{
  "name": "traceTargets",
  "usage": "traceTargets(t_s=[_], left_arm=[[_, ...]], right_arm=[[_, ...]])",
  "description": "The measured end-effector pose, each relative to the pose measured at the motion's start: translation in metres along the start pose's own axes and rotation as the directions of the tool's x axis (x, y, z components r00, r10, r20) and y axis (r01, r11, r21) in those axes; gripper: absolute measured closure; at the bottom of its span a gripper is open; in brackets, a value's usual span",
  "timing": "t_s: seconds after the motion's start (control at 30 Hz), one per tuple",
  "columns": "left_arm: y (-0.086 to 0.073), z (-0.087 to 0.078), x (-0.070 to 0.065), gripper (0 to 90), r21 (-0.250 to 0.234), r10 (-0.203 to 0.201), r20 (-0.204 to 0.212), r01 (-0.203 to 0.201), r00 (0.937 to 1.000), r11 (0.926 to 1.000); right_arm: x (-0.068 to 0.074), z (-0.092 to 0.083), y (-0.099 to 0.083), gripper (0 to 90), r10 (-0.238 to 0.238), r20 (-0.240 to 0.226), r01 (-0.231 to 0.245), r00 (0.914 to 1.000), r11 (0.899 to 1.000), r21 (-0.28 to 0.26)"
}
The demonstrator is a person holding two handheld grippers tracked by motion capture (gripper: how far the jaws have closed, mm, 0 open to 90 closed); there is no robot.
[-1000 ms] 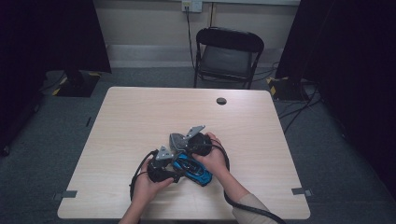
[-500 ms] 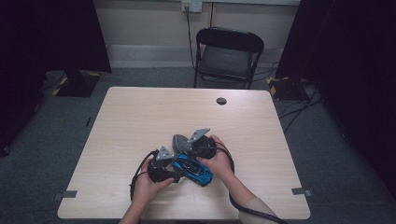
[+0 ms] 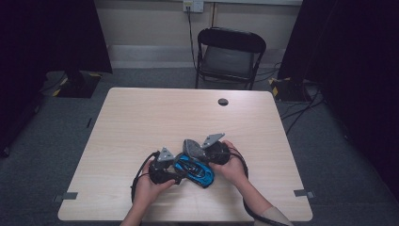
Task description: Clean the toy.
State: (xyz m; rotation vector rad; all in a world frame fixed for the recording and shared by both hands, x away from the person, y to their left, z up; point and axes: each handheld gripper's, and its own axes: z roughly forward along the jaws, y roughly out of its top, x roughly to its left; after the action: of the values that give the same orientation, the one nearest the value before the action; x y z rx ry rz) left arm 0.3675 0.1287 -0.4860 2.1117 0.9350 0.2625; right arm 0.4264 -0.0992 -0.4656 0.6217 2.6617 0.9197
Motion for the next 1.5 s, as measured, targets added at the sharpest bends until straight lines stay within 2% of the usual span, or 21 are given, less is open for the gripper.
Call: traceTargets(t_s=[0.37, 0.73, 0.83, 0.9, 0.93, 0.97, 1.03, 1.07, 1.17, 1.2, 1.23, 1.27, 1.3, 1.33, 1.5], left_arm=[[0.000, 0.000, 0.001, 25.0, 0.001, 0.002, -0.002, -0.002, 1.0000, 1.0000], [0.000, 0.000, 0.000, 25.0, 0.003, 0.000, -0.001, 0.000, 1.0000, 1.0000], [0.001, 0.000, 0.000, 25.0, 0.005, 0.000, -0.003, 0.000, 1.0000, 1.0000], [0.001, 0.000, 0.000, 25.0, 0.006, 0.000, -0.004, 0.000, 1.0000, 1.0000], [0.001, 0.000, 0.000, 25.0, 0.005, 0.000, -0.005, 0.000, 1.0000, 1.0000], [0.001, 0.000, 0.000, 25.0, 0.005, 0.000, -0.005, 0.000, 1.0000, 1.0000], [0.001, 0.000, 0.000, 25.0, 0.005, 0.001, -0.005, -0.001, 1.0000, 1.0000], [0.000, 0.000, 0.000, 25.0, 0.003, 0.000, -0.004, 0.000, 1.0000, 1.0000], [0.000, 0.000, 0.000, 25.0, 0.003, 0.000, -0.004, 0.000, 1.0000, 1.0000], [0.000, 0.000, 0.000, 25.0, 0.001, -0.001, -0.002, 0.001, 1.0000, 1.0000], [0.000, 0.000, 0.000, 25.0, 0.001, -0.001, -0.002, 0.001, 1.0000, 1.0000], [0.000, 0.000, 0.001, 25.1, 0.000, 0.002, -0.002, -0.002, 1.0000, 1.0000], [0.000, 0.000, 0.001, 25.1, 0.000, 0.002, -0.002, -0.002, 1.0000, 1.0000], [0.000, 0.000, 0.001, 25.1, -0.001, -0.001, 0.000, 0.001, 1.0000, 1.0000], [-0.001, -0.001, 0.000, 25.1, -0.002, 0.000, -0.002, 0.000, 1.0000, 1.0000]], right_arm=[[0.001, -0.021, -0.024, 72.1, 0.012, -0.017, -0.013, 0.9998, 1.000, -0.012], [0.000, -0.044, -0.044, 71.9, 0.018, -0.017, -0.018, 0.9997, 1.000, 0.007], [-0.004, -0.050, -0.044, 71.9, 0.036, 0.022, -0.035, 0.9991, 0.999, -0.005], [-0.009, -0.053, -0.040, 71.8, 0.055, 0.047, -0.053, 0.9974, 0.998, -0.040], [-0.013, -0.054, -0.036, 71.7, 0.080, 0.064, -0.077, 0.9947, 0.995, -0.059], [-0.013, -0.054, -0.036, 71.7, 0.080, 0.064, -0.077, 0.9947, 0.995, -0.059], [-0.017, -0.049, -0.028, 71.6, 0.099, 0.081, -0.093, 0.9918, 0.992, -0.085], [-0.019, -0.041, -0.019, 71.6, 0.107, 0.088, -0.100, 0.9903, 0.991, -0.086], [-0.018, -0.031, -0.010, 71.4, 0.101, 0.085, -0.094, 0.9912, 0.992, -0.082], [-0.014, -0.018, 0.000, 71.4, 0.083, 0.083, -0.078, 0.9931, 0.995, -0.068], [-0.014, -0.018, 0.000, 71.4, 0.083, 0.083, -0.078, 0.9931, 0.995, -0.068], [-0.009, -0.006, 0.011, 71.2, 0.052, 0.087, -0.048, 0.9949, 0.998, -0.050], [-0.009, -0.006, 0.011, 71.2, 0.052, 0.087, -0.048, 0.9949, 0.998, -0.050], [-0.005, 0.004, 0.019, 71.0, 0.039, 0.081, -0.036, 0.9960, 0.999, -0.041], [0.000, 0.019, 0.029, 71.0, 0.028, 0.070, -0.026, 0.9972, 0.999, -0.031]])
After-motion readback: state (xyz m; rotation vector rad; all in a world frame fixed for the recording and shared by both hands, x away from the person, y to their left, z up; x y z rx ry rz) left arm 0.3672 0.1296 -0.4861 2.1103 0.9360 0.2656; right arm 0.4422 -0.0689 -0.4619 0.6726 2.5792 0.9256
